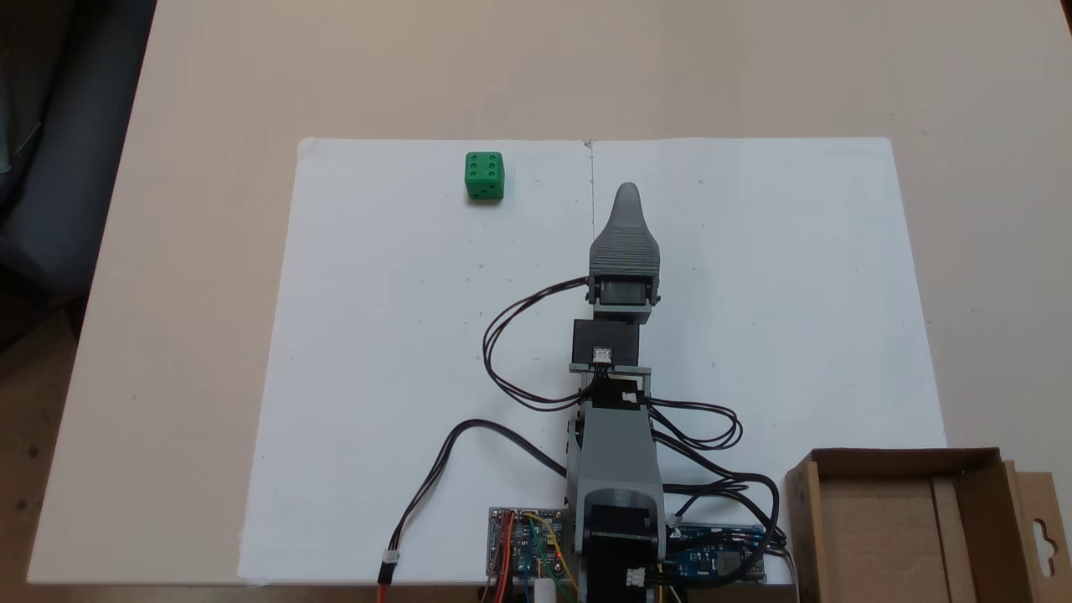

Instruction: Grasp a green dice and put it in the bin.

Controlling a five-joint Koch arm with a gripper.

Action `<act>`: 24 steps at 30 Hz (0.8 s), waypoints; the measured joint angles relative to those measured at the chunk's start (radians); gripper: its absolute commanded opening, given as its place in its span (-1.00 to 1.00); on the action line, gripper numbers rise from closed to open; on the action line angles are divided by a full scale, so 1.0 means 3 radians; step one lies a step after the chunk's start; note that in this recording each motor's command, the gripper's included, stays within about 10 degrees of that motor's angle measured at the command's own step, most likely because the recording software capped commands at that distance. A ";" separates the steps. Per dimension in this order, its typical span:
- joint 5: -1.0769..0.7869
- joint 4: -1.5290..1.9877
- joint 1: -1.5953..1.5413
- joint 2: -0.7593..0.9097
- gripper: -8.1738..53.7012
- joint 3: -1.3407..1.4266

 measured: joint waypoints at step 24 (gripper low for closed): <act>0.0000 0.1877 -0.0087 0.0000 0.66 -0.1074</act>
